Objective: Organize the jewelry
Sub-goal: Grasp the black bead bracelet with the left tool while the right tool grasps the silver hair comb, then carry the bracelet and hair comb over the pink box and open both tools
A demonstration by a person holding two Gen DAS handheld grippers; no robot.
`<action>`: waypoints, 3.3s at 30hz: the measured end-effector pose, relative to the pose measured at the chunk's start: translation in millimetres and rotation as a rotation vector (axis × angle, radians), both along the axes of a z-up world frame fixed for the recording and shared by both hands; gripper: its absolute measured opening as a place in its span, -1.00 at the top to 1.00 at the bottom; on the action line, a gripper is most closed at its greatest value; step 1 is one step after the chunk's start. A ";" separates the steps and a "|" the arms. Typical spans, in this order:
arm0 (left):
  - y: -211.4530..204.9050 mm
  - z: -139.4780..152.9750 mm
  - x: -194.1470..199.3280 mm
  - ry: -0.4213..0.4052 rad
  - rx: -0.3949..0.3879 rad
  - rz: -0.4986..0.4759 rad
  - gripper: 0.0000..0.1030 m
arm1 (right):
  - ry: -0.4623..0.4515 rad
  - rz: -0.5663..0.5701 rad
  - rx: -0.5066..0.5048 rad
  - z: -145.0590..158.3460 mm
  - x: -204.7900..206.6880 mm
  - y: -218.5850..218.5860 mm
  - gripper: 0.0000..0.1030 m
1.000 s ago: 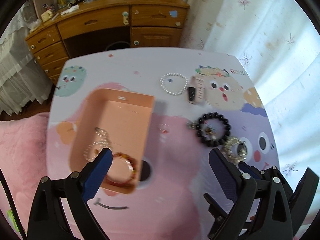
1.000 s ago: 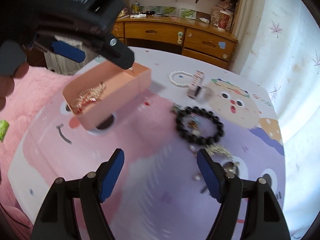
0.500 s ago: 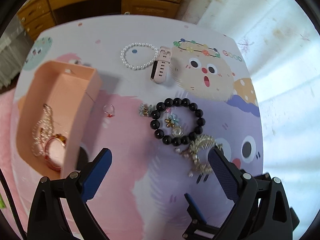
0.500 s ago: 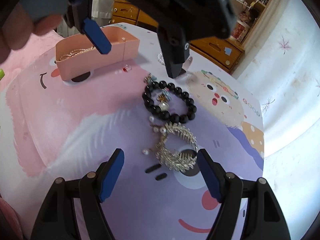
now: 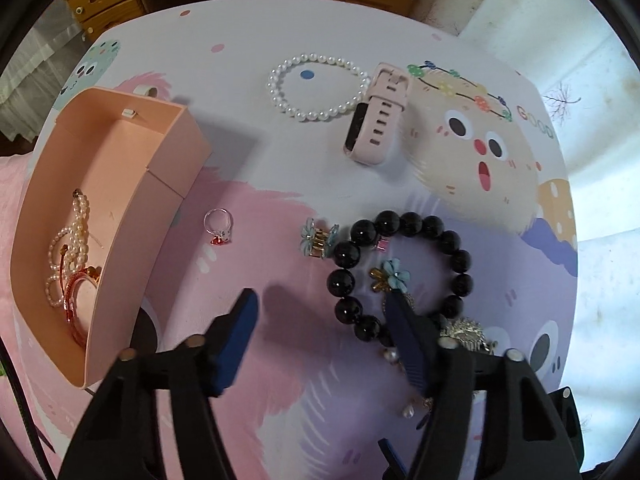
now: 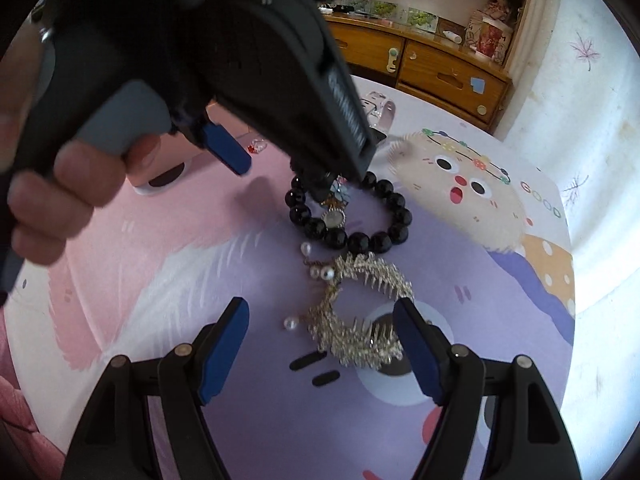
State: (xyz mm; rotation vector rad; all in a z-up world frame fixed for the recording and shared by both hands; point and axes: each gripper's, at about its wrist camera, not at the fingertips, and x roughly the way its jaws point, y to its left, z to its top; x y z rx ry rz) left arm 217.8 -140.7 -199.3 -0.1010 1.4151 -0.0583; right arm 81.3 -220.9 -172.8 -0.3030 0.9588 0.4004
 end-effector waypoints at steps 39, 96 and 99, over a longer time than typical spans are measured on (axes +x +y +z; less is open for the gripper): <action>-8.6 48.5 -27.4 -0.239 -0.147 -0.055 0.76 | 0.169 -0.193 0.290 7.3 22.0 -54.8 0.47; 233.7 121.6 -44.0 -0.414 -0.148 -0.070 0.75 | -0.051 -0.142 0.542 100.0 74.2 135.1 0.47; 238.8 110.5 -43.3 -0.394 -0.140 -0.060 0.75 | -0.041 -0.136 0.536 96.4 79.3 143.9 0.46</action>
